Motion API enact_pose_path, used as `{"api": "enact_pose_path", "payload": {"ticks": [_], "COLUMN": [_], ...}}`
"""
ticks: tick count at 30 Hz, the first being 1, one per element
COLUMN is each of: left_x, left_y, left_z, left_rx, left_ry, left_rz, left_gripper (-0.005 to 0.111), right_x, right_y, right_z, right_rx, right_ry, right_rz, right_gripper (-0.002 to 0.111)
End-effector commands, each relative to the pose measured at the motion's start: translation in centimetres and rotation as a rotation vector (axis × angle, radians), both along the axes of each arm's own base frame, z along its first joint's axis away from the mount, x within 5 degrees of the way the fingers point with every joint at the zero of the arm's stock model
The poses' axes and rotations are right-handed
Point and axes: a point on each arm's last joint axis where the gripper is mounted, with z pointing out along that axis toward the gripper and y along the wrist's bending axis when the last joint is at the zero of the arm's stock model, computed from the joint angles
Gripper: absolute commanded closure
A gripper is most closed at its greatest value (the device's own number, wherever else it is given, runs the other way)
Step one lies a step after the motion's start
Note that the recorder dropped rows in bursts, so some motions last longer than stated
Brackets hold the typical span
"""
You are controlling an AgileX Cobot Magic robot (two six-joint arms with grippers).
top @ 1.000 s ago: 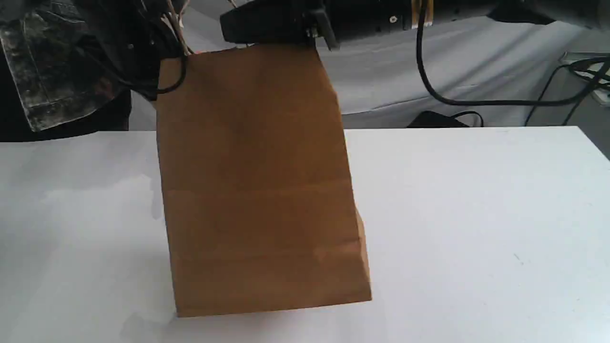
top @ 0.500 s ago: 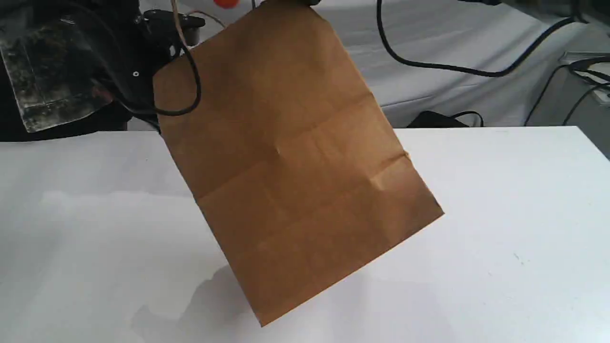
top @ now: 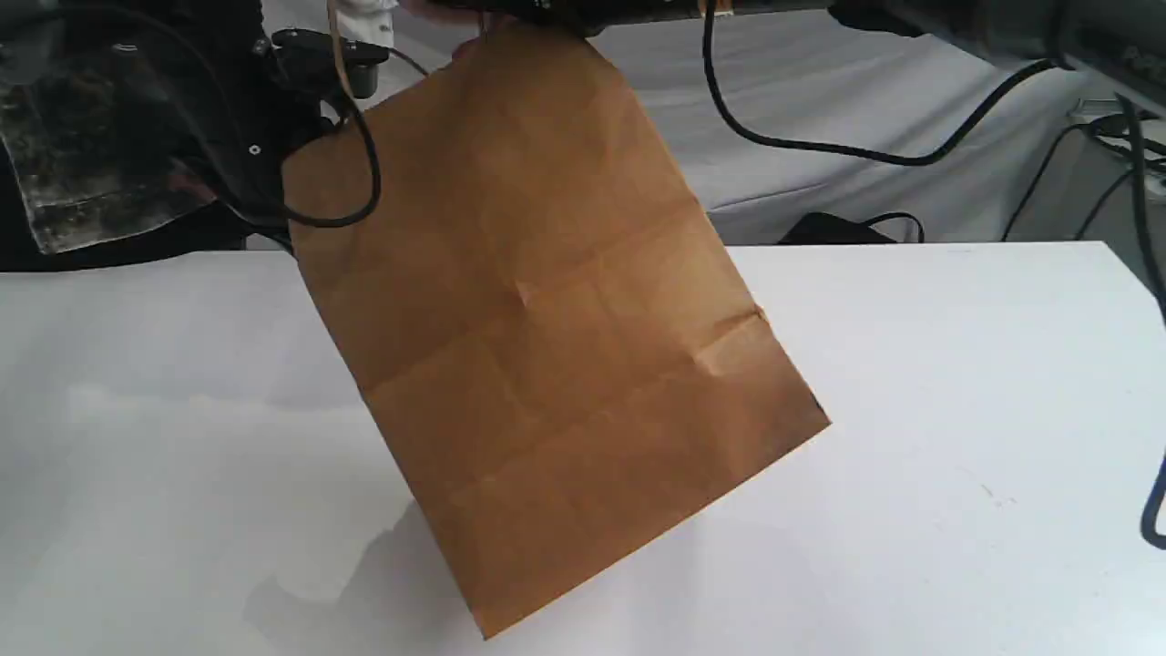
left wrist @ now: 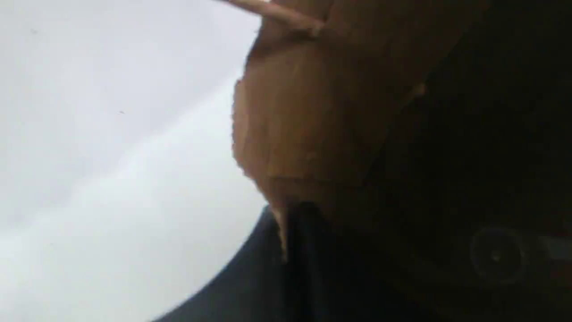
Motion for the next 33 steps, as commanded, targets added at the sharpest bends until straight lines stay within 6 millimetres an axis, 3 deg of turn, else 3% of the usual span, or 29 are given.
{"api": "enact_pose_path", "payload": {"ticks": [1,5,9,15,19,26,33], "left_x": [0.7,1.1,1.2,1.1,1.2,1.2,1.0], "left_y": [0.5,0.5,0.5,0.2,0.5,0.6,-0.2], "left_z": [2.7,6.4,8.1,7.8,7.9,7.9,7.8], "left_rx": [0.038,0.001,-0.017,-0.036,-0.005,0.013,-0.069], "left_ry": [-0.115,-0.239,-0.296,-0.279,-0.29,-0.294,-0.272], "left_rz": [0.044,0.068,0.074,0.066,0.069,0.045,0.016], "left_gripper": [0.107,0.107,0.107,0.107,0.107,0.107,0.107], "right_x": [-1.2,-2.3,-2.2,-1.9,-1.7,-0.3,-1.0], "right_y": [0.1,0.2,-0.2,-0.8,-0.9,-1.5,-1.8], "right_z": [0.6,0.6,0.6,-0.4,-2.4,-5.5,-5.3], "right_rx": [0.012,0.0,-0.002,-0.024,-0.062,-0.181,-0.207], "right_ry": [0.011,0.016,0.01,-0.047,-0.122,-0.287,-0.321], "right_rz": [0.113,0.229,0.233,0.234,0.237,0.075,0.058], "right_gripper": [0.108,0.108,0.108,0.108,0.108,0.108,0.108]}}
